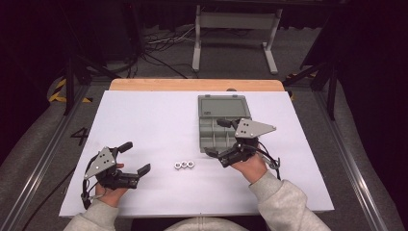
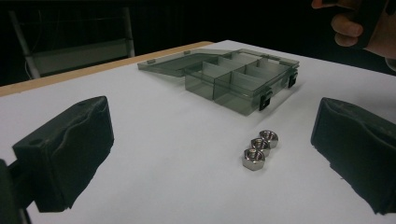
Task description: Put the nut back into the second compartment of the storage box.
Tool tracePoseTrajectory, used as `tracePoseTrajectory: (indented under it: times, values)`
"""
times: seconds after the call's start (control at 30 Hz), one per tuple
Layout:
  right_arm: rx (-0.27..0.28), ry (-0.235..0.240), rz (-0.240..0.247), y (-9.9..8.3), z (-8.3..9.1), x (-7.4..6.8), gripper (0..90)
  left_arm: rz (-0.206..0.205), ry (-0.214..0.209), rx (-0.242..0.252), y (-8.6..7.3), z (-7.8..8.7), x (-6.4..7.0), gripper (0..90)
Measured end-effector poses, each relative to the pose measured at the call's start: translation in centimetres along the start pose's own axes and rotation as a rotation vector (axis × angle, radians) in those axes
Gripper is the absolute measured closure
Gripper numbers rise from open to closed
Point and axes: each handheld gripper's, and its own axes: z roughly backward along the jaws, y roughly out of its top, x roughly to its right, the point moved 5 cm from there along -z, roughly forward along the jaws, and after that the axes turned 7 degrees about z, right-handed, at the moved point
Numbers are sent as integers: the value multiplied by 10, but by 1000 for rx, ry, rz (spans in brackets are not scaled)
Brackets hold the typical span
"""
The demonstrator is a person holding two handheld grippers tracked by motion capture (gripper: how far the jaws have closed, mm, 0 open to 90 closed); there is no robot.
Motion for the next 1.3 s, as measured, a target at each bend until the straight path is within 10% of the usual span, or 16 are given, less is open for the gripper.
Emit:
tracePoseTrajectory:
  times: [0.27, 0.7, 1.3]
  values:
    - [-166, 63, 56, 9, -22, -2, 22, 0, -7, -12, -1, -1, 0, 0]
    - [-589, 236, 129, 3, -64, -8, 145, -1, -13, -26, -2, -2, 0, 0]
    - [-922, 339, 192, -34, -95, -28, 314, 1, -22, -30, -3, -3, 1, 0]
